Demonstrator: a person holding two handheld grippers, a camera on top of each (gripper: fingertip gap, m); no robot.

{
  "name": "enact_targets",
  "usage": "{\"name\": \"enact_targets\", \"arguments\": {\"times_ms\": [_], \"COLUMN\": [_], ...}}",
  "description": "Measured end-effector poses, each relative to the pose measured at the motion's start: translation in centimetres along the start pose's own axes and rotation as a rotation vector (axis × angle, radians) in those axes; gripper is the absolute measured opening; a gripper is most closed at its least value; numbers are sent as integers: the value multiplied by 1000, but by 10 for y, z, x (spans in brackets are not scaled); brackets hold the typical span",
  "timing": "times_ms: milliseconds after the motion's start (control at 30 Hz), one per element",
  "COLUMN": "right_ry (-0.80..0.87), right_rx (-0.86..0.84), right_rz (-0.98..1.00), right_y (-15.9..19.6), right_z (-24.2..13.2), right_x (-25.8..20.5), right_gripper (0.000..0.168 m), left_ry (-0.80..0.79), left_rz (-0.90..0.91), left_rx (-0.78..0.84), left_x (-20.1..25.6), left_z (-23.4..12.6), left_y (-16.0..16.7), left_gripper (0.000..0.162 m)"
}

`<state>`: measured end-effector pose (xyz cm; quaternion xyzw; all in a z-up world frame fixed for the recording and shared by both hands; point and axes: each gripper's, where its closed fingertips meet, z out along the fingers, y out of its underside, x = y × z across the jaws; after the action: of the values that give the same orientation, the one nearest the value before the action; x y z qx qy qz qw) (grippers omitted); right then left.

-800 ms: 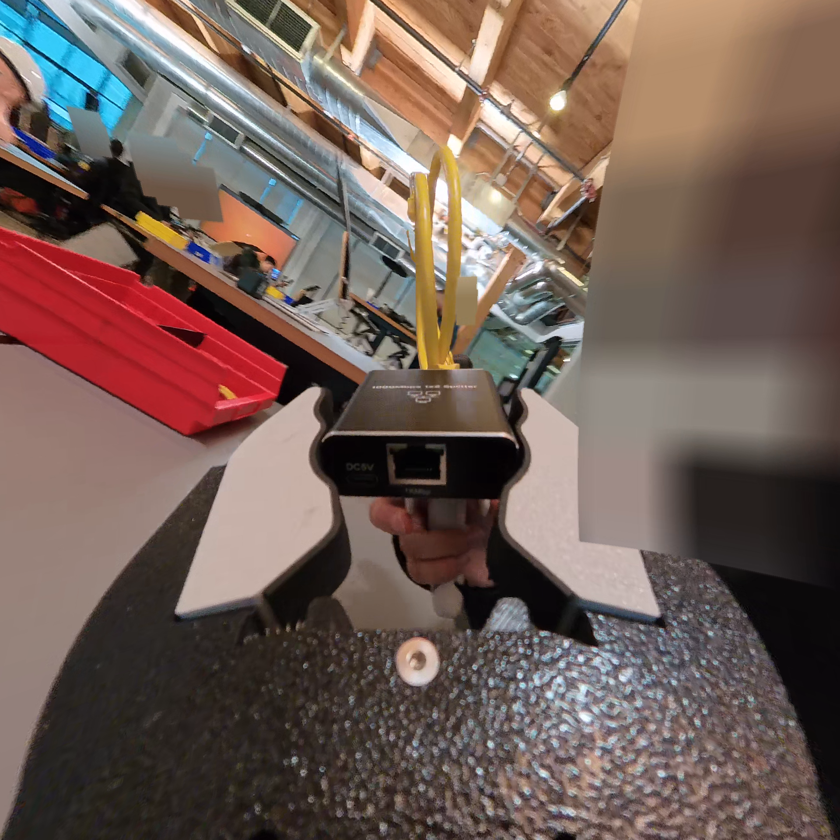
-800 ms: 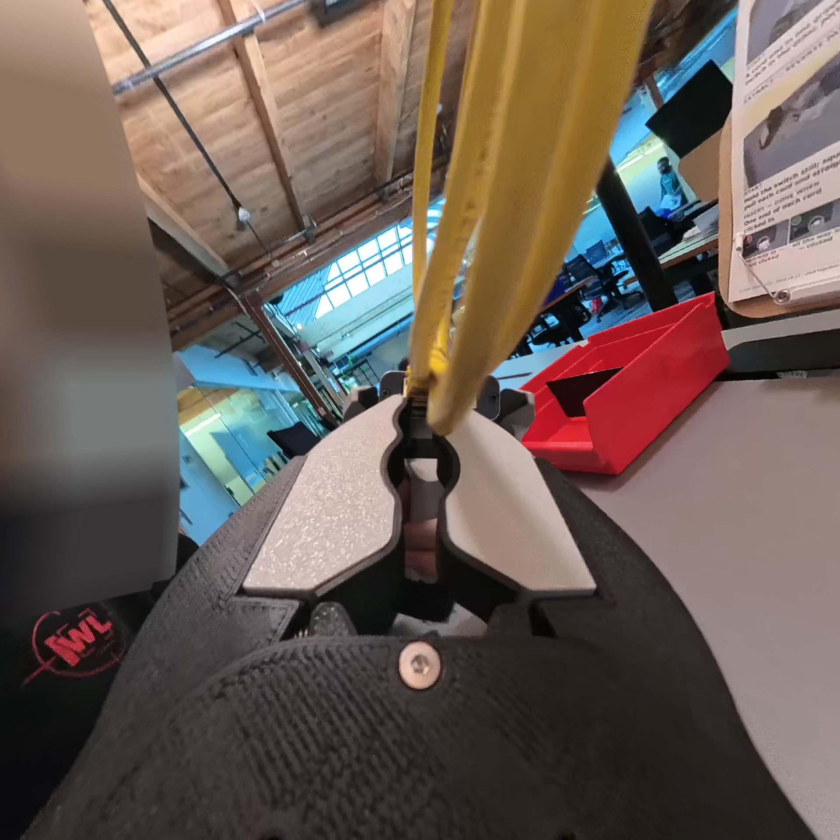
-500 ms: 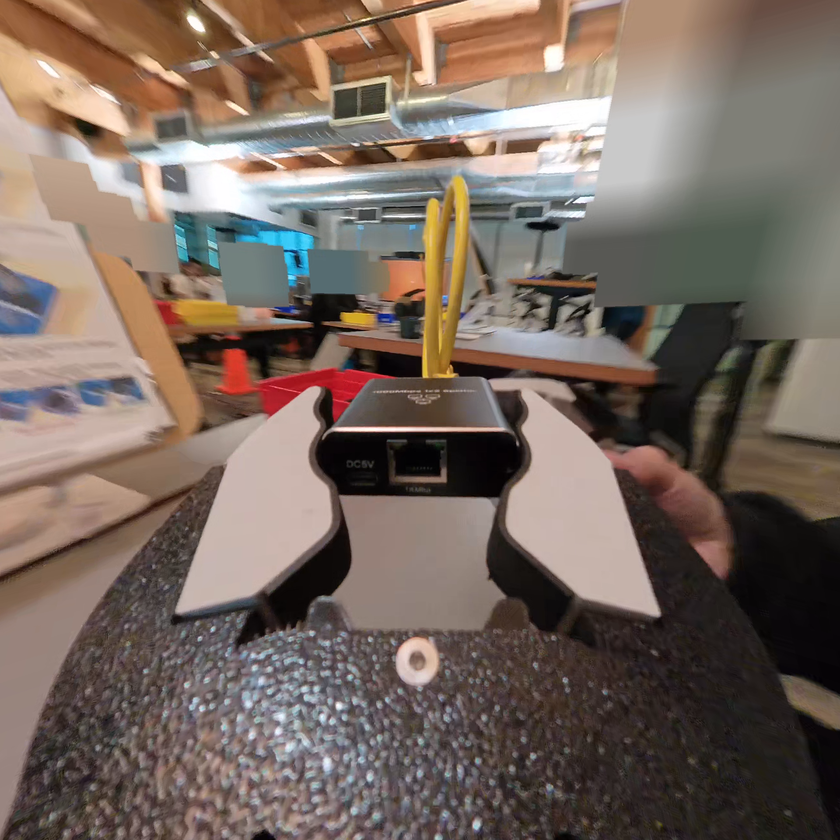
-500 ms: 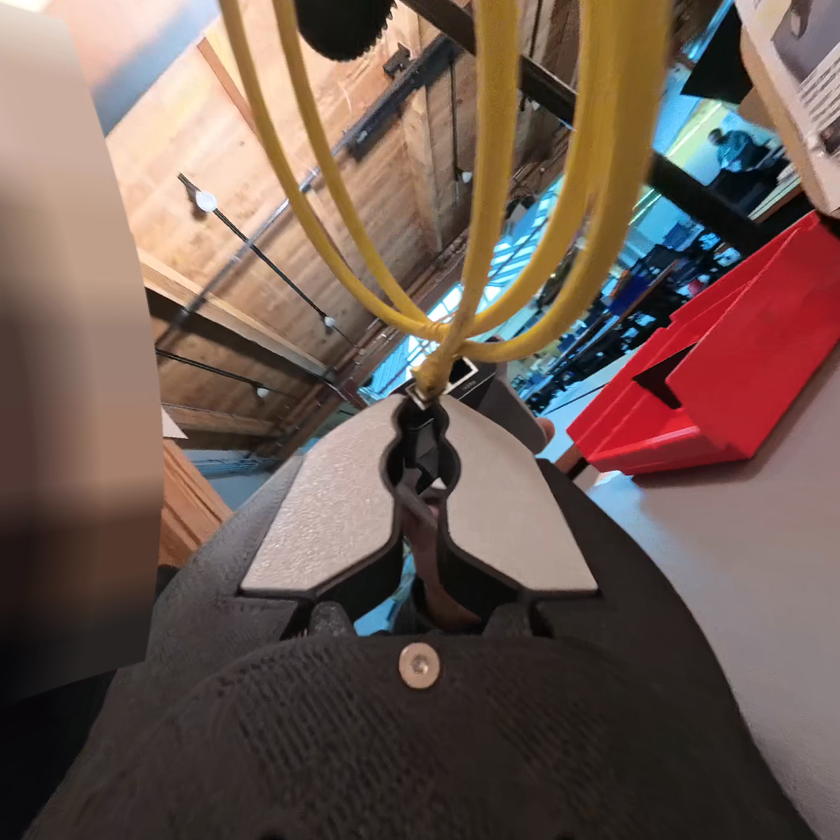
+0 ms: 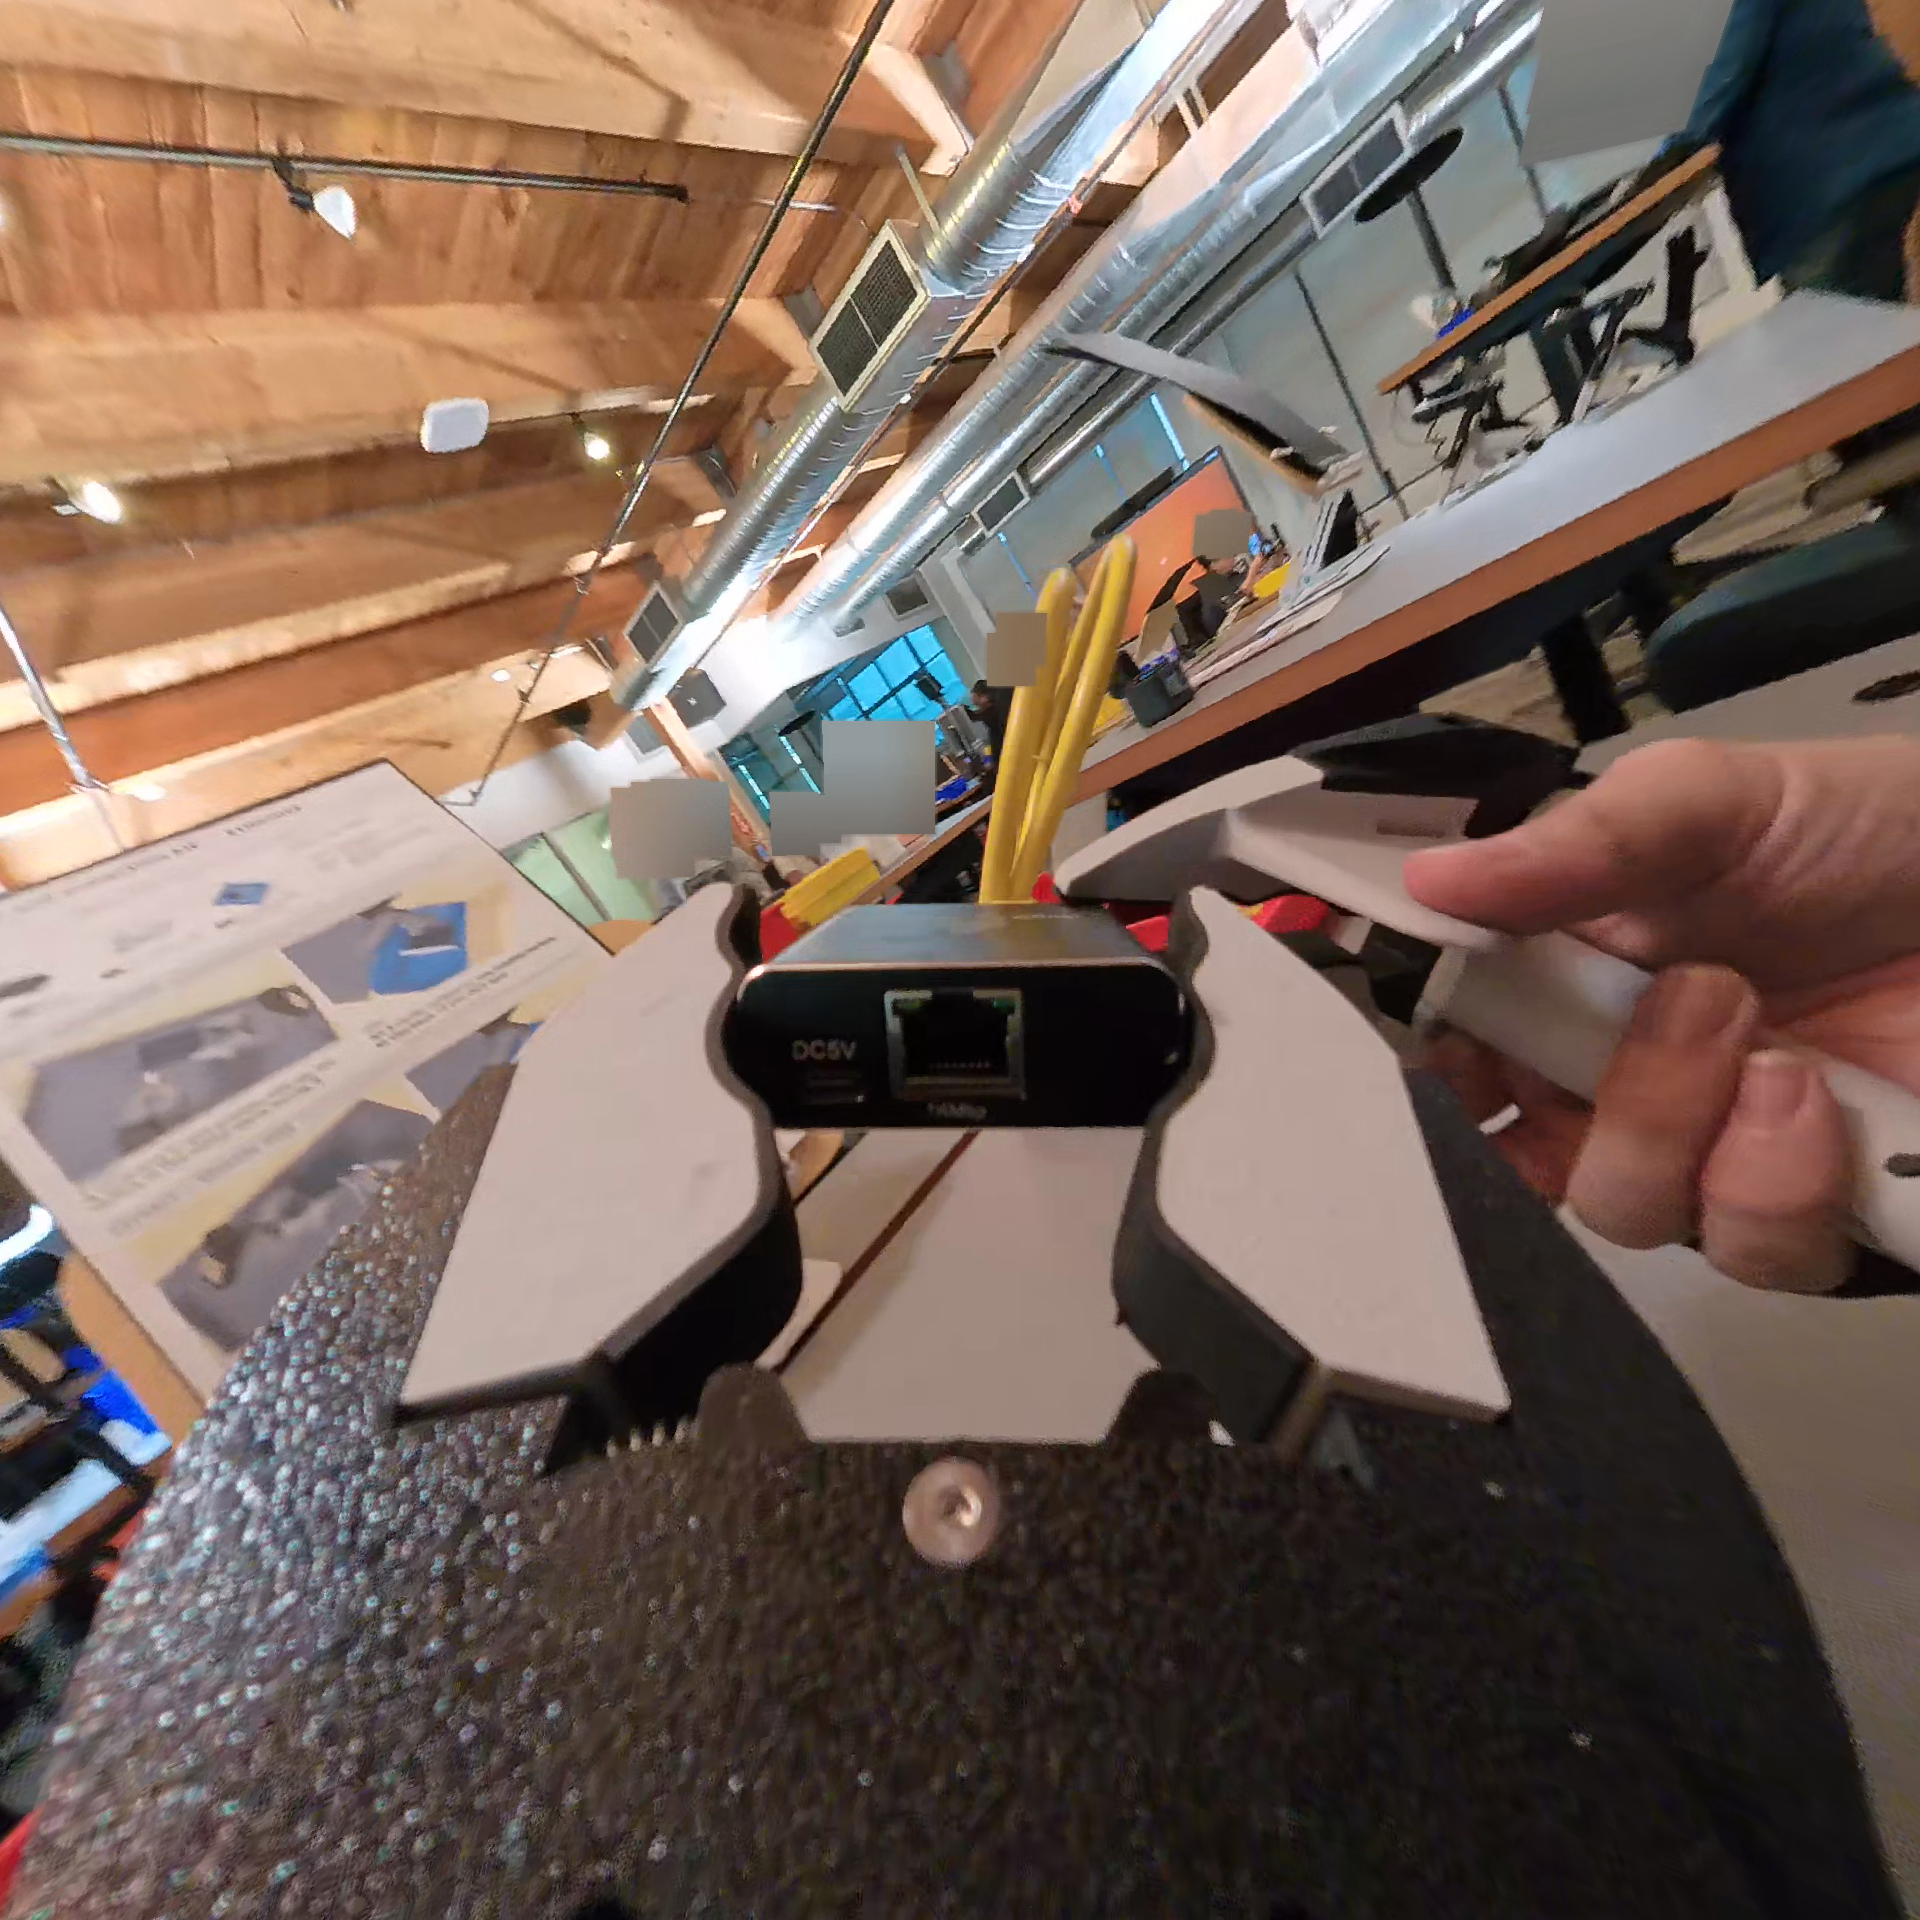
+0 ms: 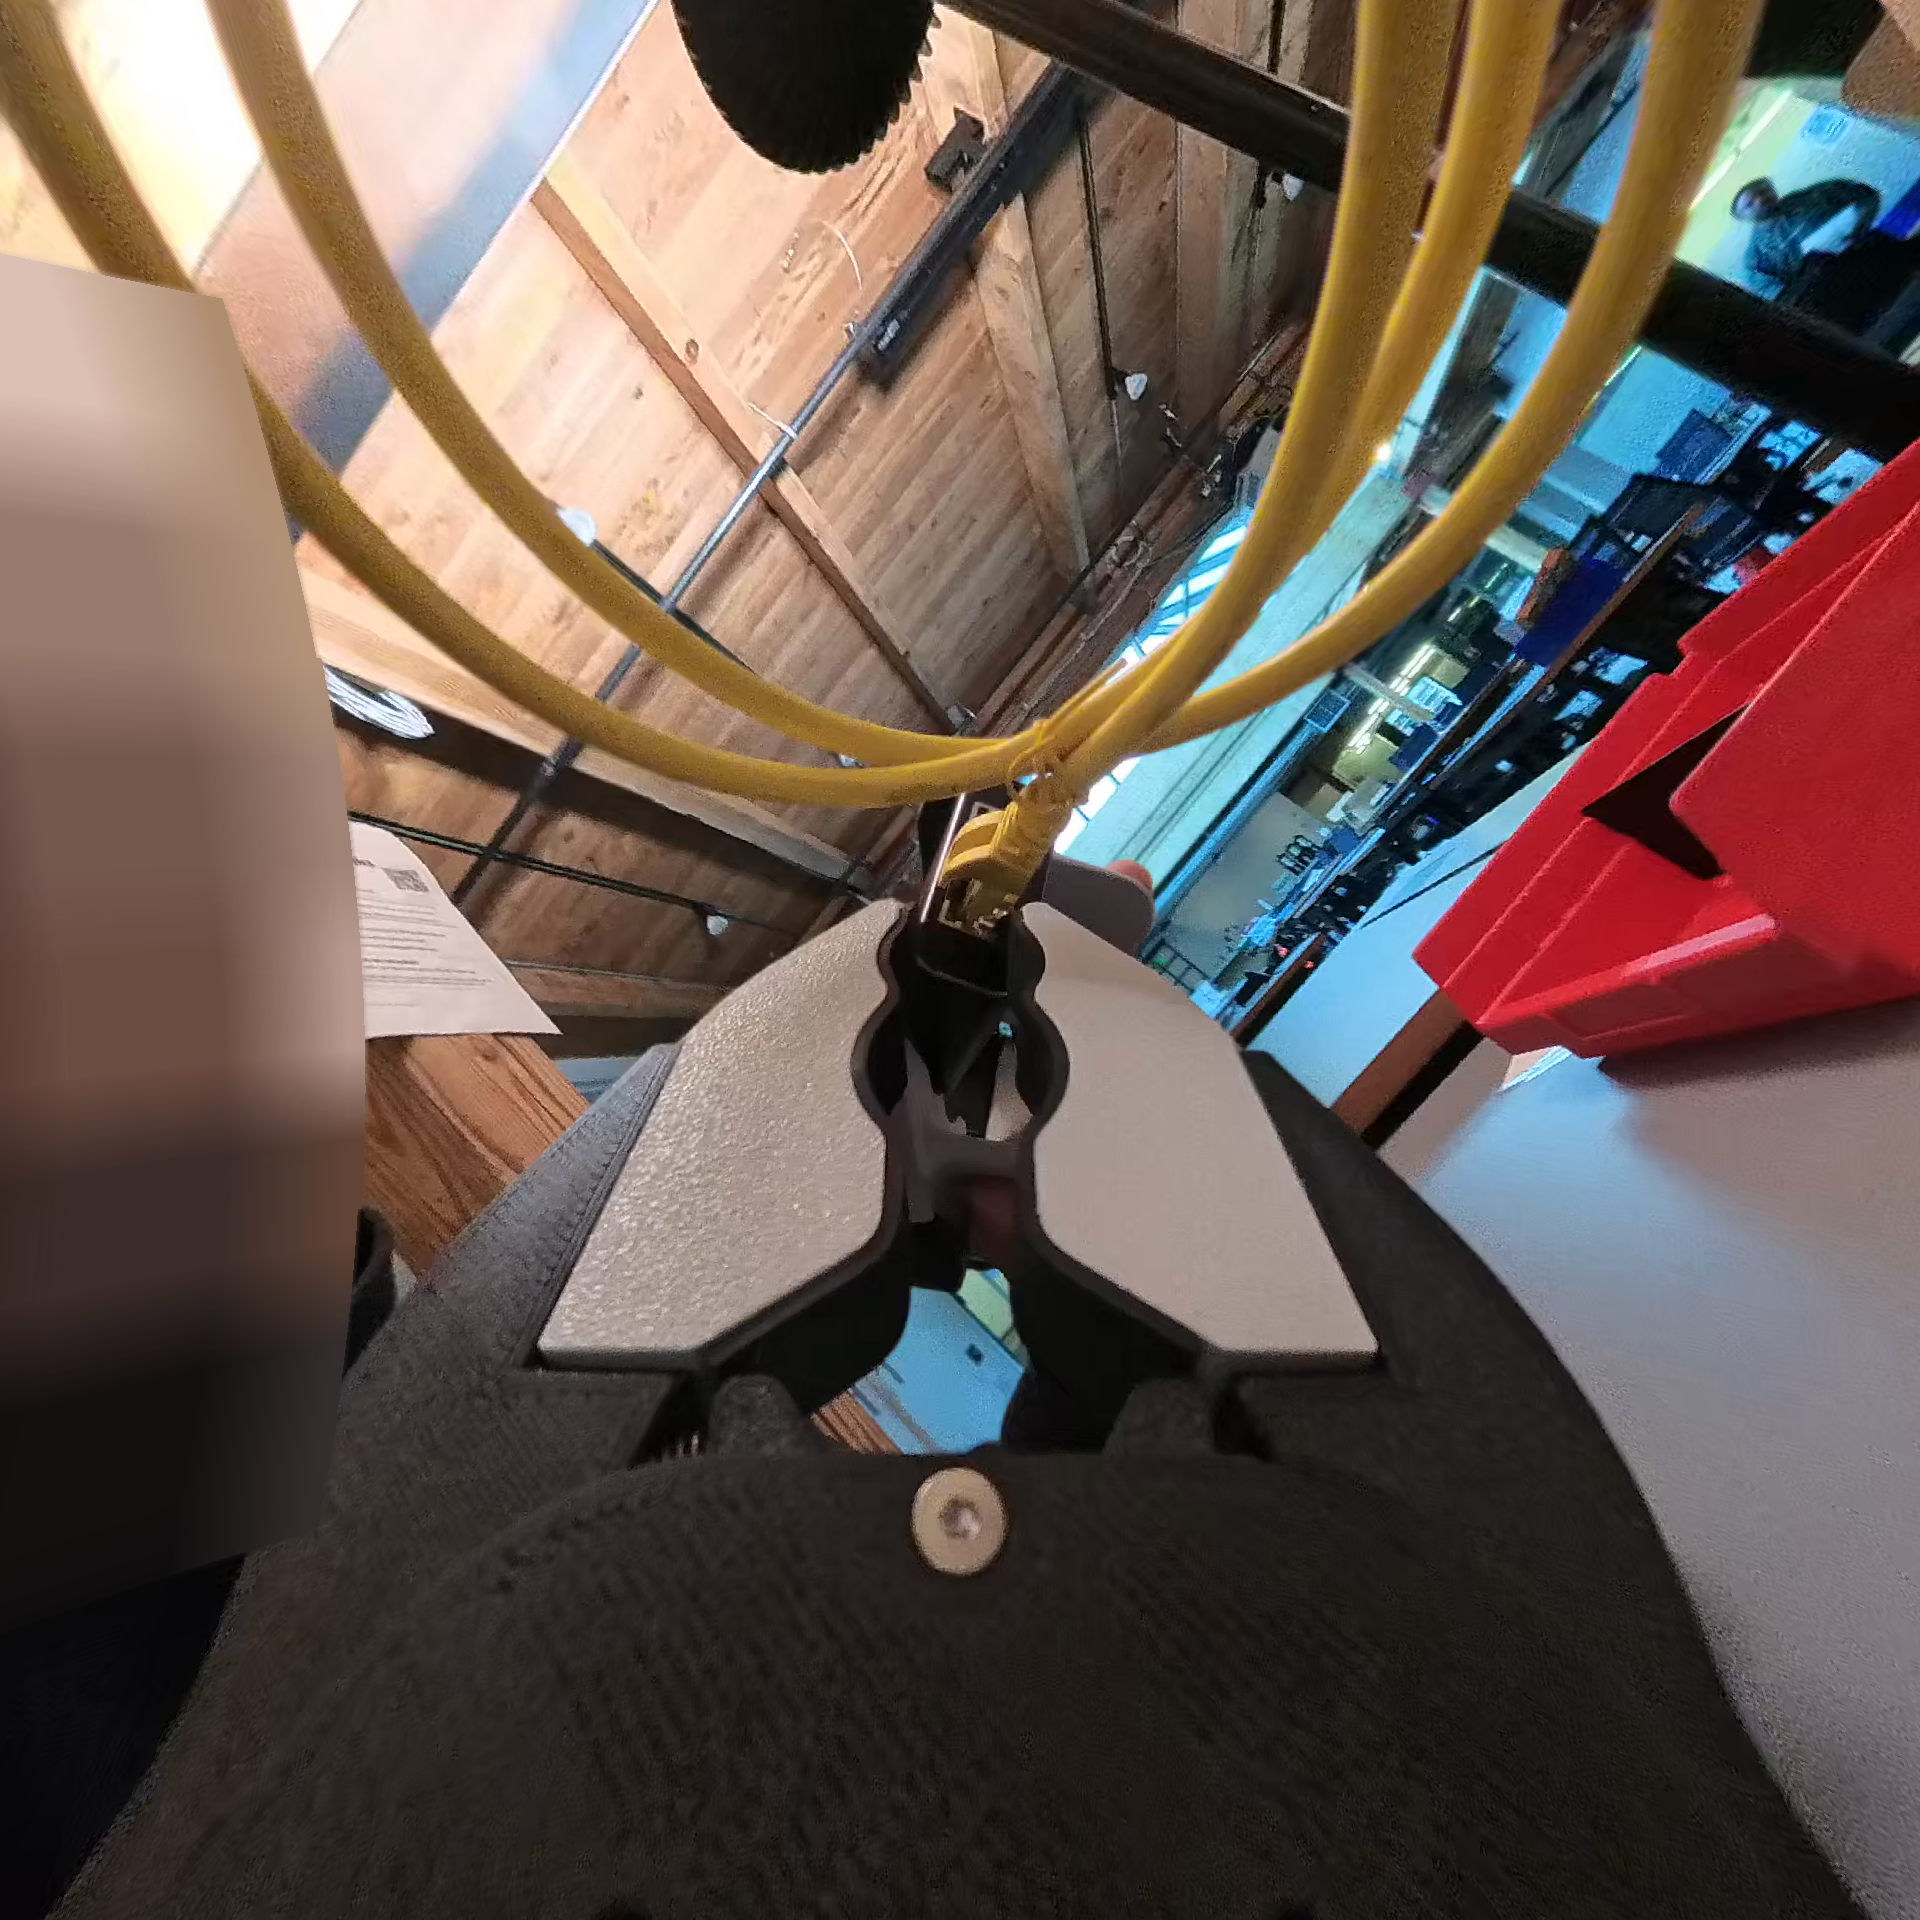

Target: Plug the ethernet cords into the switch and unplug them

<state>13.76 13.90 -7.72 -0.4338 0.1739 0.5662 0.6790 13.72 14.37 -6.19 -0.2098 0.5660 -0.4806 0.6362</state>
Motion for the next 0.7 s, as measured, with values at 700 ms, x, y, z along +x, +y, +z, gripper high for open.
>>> {"name": "enact_targets", "arguments": {"times_ms": [700], "right_ry": [1], "right_rx": [25], "right_rz": [75], "right_y": [-3], "right_z": [-2], "right_x": [5], "right_gripper": [30], "left_ry": [34], "left_rz": [172], "left_rx": [15], "left_x": [16], "left_z": [3], "left_y": [-7], "left_gripper": [74]}}
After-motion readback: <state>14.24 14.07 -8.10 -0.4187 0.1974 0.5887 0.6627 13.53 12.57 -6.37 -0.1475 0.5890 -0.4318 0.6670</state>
